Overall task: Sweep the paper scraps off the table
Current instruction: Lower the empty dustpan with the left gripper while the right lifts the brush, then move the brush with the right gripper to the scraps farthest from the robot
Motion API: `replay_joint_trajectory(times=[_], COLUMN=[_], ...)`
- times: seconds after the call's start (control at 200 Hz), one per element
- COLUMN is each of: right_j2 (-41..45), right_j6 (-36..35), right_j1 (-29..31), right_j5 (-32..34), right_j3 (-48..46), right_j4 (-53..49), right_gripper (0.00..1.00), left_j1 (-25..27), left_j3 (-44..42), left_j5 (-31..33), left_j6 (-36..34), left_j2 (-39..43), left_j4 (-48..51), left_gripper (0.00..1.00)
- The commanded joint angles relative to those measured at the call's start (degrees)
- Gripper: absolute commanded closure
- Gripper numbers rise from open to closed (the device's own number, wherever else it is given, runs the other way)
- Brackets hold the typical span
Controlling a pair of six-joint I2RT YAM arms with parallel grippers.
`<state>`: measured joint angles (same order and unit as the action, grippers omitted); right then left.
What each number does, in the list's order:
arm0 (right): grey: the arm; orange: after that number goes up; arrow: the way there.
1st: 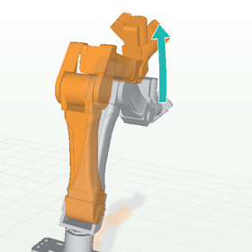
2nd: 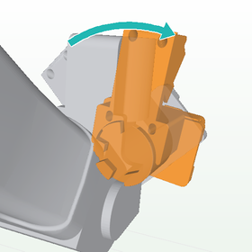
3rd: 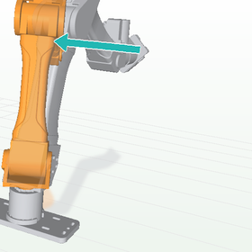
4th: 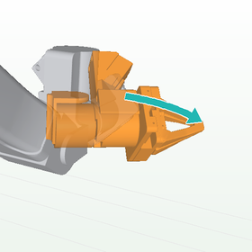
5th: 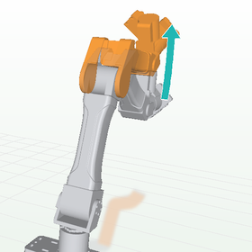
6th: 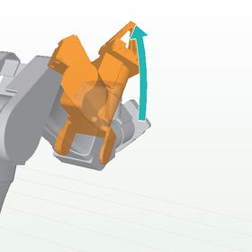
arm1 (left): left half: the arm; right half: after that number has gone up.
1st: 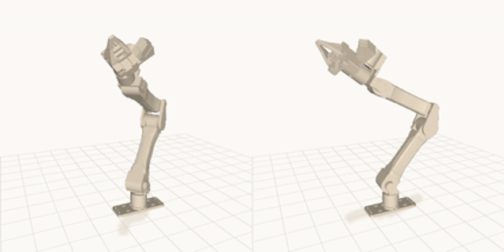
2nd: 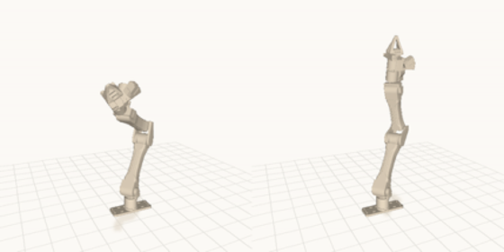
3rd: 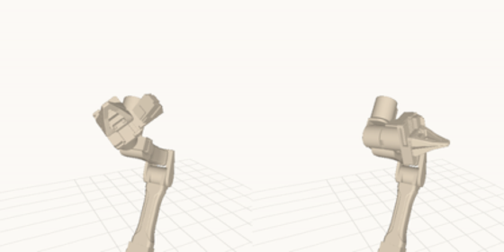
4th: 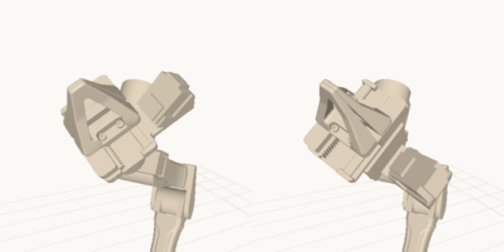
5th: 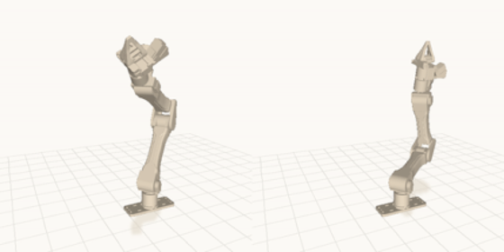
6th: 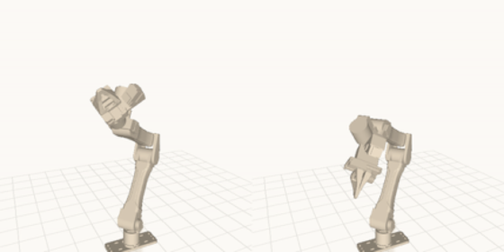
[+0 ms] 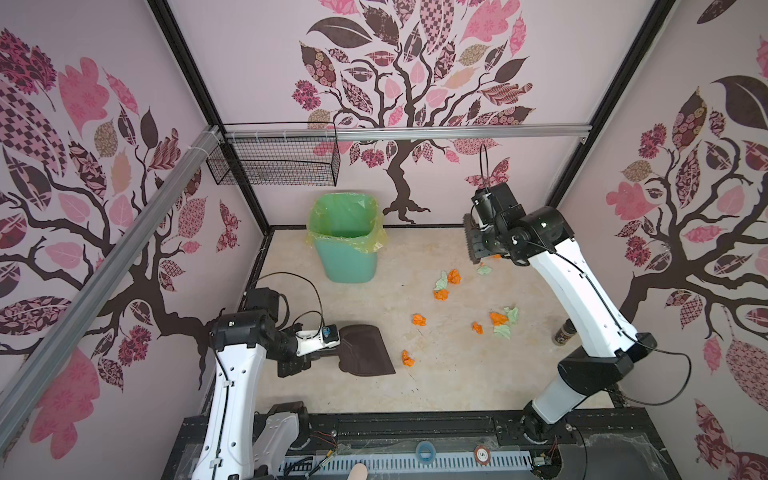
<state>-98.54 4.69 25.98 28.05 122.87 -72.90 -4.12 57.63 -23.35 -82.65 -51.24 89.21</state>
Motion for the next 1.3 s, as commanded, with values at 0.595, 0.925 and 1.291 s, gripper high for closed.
replay_joint_trajectory(times=[0.595,0.925,1.291], right_j2=[-21.8,-28.9,-24.0], right_j6=[-33.2,-34.5,-33.8], right_j1=[-17.3,-17.3,-10.0], right_j5=[7.6,7.2,5.7], right_j3=[2.5,1.4,-13.7], right_j4=[23.2,24.9,23.9], right_gripper=[1.00,1.00,1.00], left_j1=[6.1,6.1,6.1], left_j3=[-16.0,-15.4,-16.4], left_j5=[-0.1,-1.7,-1.0], left_j6=[14.7,14.3,13.6], left_j2=[7.6,3.0,2.7], left_j4=[-11.5,-13.9,-15.5], left_gripper=[1.00,1.00,1.00])
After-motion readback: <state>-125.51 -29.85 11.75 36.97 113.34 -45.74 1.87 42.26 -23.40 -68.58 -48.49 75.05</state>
